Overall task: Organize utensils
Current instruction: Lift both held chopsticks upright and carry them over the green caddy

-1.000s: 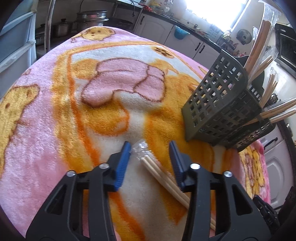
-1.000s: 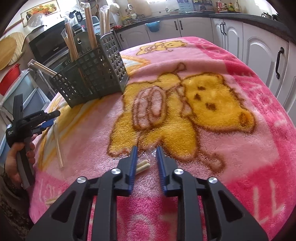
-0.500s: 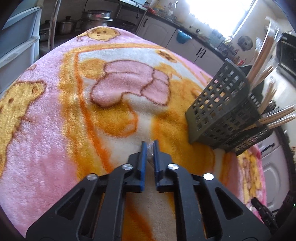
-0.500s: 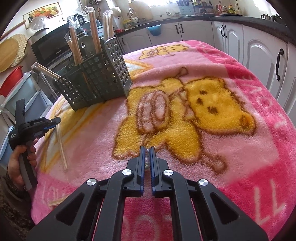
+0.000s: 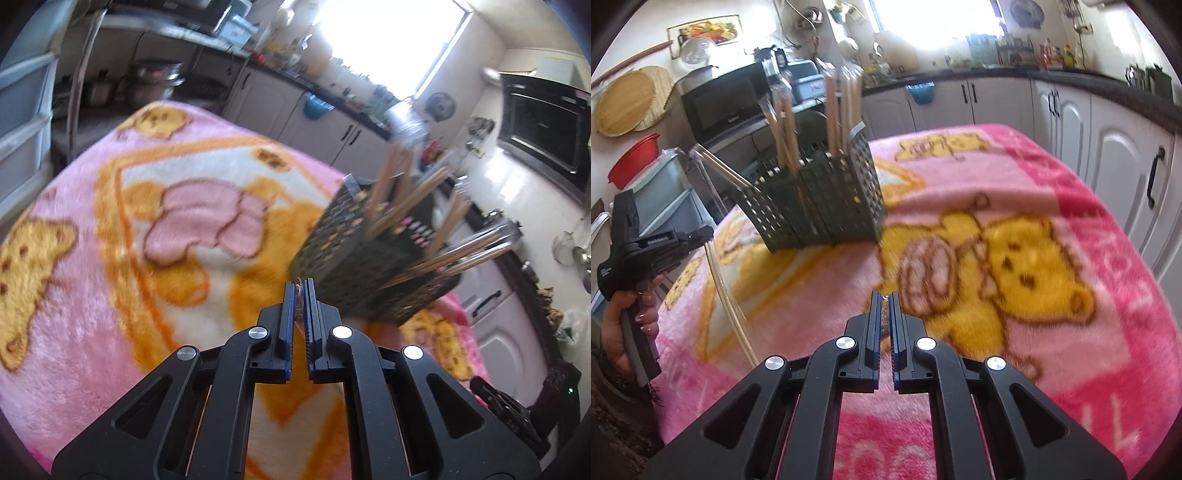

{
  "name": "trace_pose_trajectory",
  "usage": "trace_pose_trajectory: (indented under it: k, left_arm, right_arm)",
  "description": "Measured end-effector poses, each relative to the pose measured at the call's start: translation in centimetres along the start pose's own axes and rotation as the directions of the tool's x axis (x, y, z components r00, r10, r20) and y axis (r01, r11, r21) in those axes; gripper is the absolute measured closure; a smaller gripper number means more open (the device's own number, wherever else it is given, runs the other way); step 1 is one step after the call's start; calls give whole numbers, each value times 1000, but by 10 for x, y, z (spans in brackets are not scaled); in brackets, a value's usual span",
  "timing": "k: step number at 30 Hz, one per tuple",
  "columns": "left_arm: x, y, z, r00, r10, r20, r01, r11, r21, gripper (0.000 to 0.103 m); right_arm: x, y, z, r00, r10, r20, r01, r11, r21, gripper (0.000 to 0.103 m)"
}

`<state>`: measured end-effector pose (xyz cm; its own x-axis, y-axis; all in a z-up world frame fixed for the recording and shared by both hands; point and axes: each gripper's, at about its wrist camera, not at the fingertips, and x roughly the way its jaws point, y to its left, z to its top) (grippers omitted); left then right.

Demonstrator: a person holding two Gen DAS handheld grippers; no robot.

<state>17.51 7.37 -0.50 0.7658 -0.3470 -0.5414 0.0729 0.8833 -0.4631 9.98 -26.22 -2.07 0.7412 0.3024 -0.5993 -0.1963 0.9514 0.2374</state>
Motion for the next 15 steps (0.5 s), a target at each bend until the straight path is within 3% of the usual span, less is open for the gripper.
trace_pose_trajectory:
  k: [15]
  left_arm:
    - [-45, -66, 19, 986, -151, 76, 138, 980, 146, 101]
  right_arm:
    - [-34, 39, 46, 988, 62, 144, -44, 991, -124, 99]
